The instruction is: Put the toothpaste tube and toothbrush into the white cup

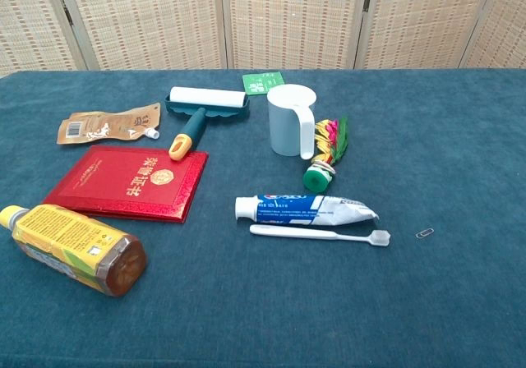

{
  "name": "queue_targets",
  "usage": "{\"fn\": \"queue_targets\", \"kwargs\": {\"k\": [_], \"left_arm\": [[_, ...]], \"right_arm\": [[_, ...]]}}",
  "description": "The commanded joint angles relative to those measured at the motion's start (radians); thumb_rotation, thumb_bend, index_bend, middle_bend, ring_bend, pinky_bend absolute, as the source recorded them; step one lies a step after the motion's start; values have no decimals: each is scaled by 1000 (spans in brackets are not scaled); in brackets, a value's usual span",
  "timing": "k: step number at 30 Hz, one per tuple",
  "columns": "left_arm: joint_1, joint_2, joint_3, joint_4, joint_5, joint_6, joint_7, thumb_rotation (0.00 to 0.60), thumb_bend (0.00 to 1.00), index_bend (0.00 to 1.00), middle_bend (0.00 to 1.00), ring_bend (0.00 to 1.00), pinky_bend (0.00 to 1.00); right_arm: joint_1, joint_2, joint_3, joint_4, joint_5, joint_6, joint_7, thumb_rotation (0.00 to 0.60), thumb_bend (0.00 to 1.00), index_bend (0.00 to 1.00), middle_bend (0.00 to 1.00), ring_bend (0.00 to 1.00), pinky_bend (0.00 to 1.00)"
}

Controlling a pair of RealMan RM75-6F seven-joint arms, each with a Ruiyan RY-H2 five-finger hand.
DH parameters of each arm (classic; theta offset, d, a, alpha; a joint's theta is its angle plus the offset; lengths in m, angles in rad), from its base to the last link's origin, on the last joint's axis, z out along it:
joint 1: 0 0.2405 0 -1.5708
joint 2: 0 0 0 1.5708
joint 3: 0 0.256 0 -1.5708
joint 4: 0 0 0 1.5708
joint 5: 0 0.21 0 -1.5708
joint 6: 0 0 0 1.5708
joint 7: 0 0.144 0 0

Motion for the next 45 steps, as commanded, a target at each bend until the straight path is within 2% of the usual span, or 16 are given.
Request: {"fn": "queue_targets", "kwargs": {"k": [1, 14, 21, 32, 38, 45], "left_arm": [[-1, 2, 2, -5, -4, -5, 2, 600, 243, 219, 113, 126, 173], [3, -1, 5, -9, 6, 4, -2, 600, 243, 220, 113, 126, 173], [8, 2, 8, -16, 8, 10, -3, 600, 243, 225, 113, 126, 173], [20, 6, 16, -14, 18, 24, -19, 600, 242, 225, 113, 127, 174], [33, 12, 19, -11, 16, 35, -34, 600, 243, 234, 113, 127, 173], [45, 16, 25, -1, 17, 42, -52, 600, 243, 235, 114, 126, 173]], "right_arm": [[0, -1, 1, 2, 0, 3, 0, 600, 179, 212, 333, 276, 267], [5, 0, -12, 6, -29, -4, 11, 600, 179, 212, 333, 276, 267], [49, -27, -25, -3, -61, -69, -5, 600, 239, 213, 333, 277, 293], [206, -149, 14, -8, -55, -262, -106, 600, 240, 212, 347, 238, 308], [296, -239, 41, 5, 12, -391, -190, 600, 236, 213, 377, 226, 308], [374, -357, 78, 59, 94, -469, -268, 600, 228, 223, 375, 188, 270]]}}
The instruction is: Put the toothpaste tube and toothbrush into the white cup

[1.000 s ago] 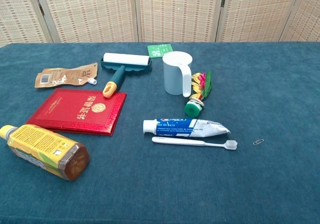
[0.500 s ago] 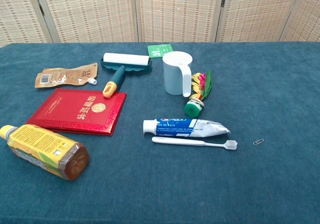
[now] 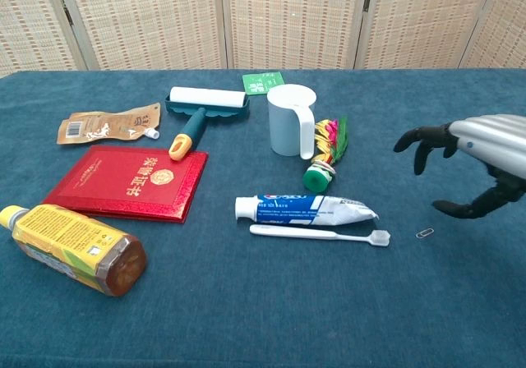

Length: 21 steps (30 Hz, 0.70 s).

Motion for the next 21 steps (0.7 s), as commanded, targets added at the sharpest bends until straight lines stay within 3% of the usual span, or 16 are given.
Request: {"fn": "queue_targets", "kwargs": {"k": [1, 21], "left_arm": [[4, 2, 1, 4, 0, 3, -6, 600, 243, 235, 114, 126, 173], [14, 3, 2, 35, -9, -6, -38, 600, 243, 245, 108, 126, 173]], "right_arm": [[45, -63, 23, 39, 46, -42, -29, 600, 228, 225, 372, 182, 262], [167, -236, 32, 172, 160, -139, -55, 600, 257, 263, 333, 152, 245]]}}
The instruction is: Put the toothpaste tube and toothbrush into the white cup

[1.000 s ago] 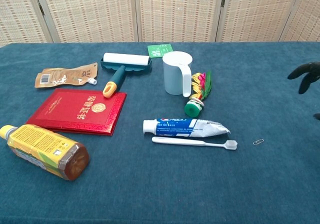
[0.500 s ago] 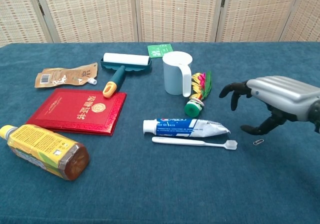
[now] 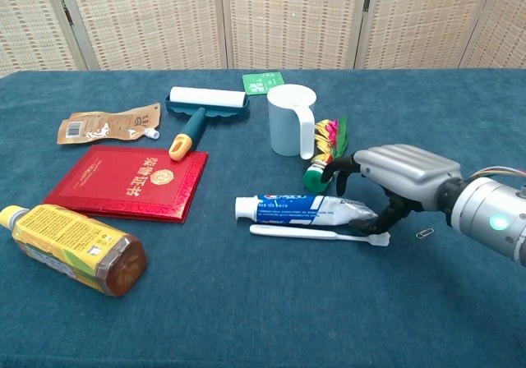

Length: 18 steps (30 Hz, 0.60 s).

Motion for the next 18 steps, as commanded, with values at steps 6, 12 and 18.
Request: {"fn": "queue_targets", "kwargs": {"k": [6, 12, 18], "left_arm": [[3, 0, -1, 8, -5, -3, -10, 600, 243, 252, 108, 126, 173], [5, 1, -2, 12, -6, -2, -17, 600, 243, 257, 108, 126, 173], [5, -3, -1, 17, -7, -8, -17, 600, 243, 266, 108, 126, 173]], "right_arm": [[23, -21, -5, 24, 21, -9, -6, 600, 275, 291, 338, 151, 245], [36, -36, -13, 53, 30, -8, -15, 600, 325, 399, 395, 151, 245], [36, -53, -18, 97, 30, 16, -11, 600, 416, 511, 500, 171, 245]]}}
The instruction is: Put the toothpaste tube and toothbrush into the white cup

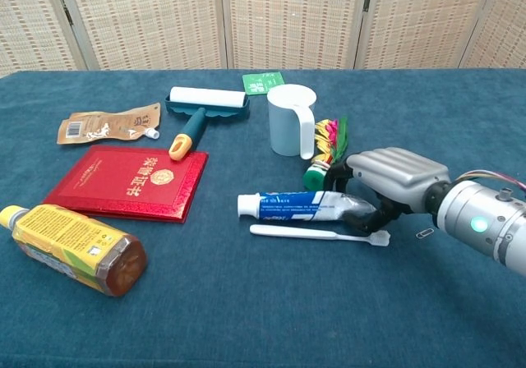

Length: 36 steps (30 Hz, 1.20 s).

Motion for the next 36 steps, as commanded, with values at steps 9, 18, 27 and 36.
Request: {"fn": "queue_targets", "kwargs": {"k": [9, 18, 27, 36], "left_arm": [[-3, -2, -2, 0, 4, -4, 1, 600, 242, 278, 108, 126, 173], [-11, -9, -3, -5, 9, -11, 10, 600, 243, 278, 108, 126, 173], [-12, -5, -2, -21, 12, -12, 26, 600, 243, 278, 108, 126, 174], [-19, -17, -1, -40, 17, -18, 55, 600, 242, 278, 108, 126, 174]], "right_arm": [[4, 86, -28, -15, -95, 37, 99, 600, 450, 585, 568, 232, 245], [3, 318, -40, -163, -147, 47, 133, 600, 450, 616, 589, 257, 245], [-22, 453, -62, -216, -136, 52, 126, 600, 450, 645, 611, 284, 245], [-45, 577, -74, -221, -95, 38, 125, 600, 450, 653, 616, 298, 245]]}}
